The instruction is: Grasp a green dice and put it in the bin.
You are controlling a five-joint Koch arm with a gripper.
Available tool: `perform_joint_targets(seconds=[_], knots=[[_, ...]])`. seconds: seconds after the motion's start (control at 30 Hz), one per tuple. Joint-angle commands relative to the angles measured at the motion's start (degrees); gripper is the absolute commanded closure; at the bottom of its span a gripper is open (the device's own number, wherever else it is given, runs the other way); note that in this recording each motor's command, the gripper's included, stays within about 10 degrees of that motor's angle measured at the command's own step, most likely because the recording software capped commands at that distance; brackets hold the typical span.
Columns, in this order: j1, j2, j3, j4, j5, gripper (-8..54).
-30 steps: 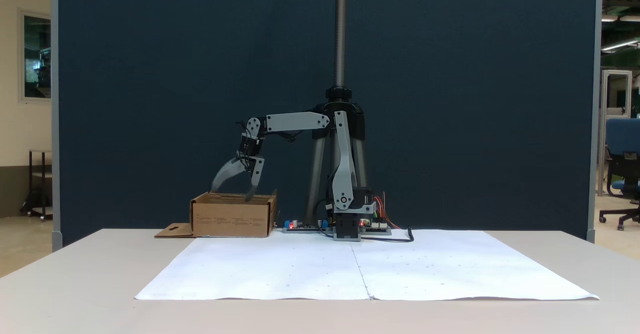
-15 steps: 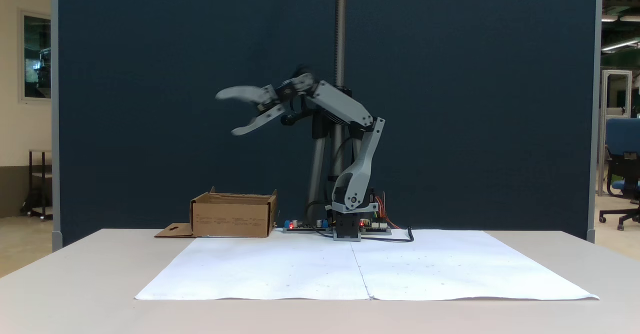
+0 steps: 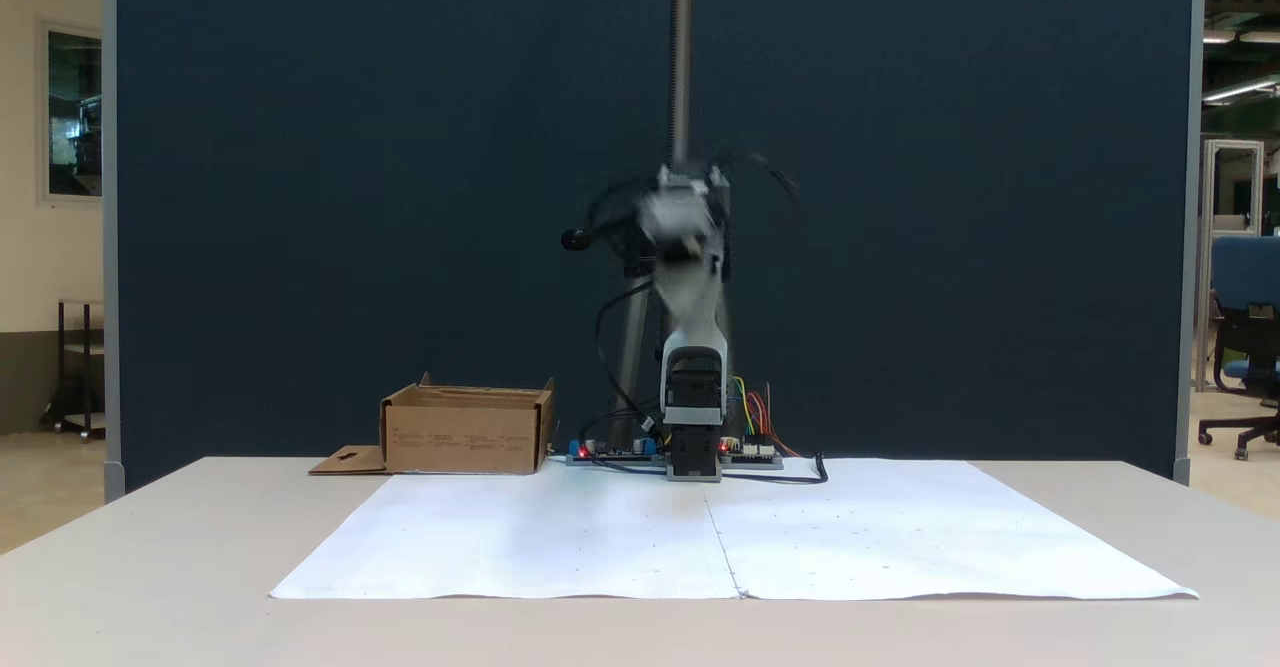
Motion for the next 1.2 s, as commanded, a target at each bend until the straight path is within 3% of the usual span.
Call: perform_joint_targets(seconds=[0.0,0.47,0.83,1.17], knots=[[-4.0,2.7,3.7,-9.8,2.1,2.0],[-6.9,5.8,52.3,-38.4,1.4,2.0],[-6.8,8.0,73.9,-68.2,-0.6,2.1],[-5.1,14.4,79.1,-86.2,-3.8,2.0]])
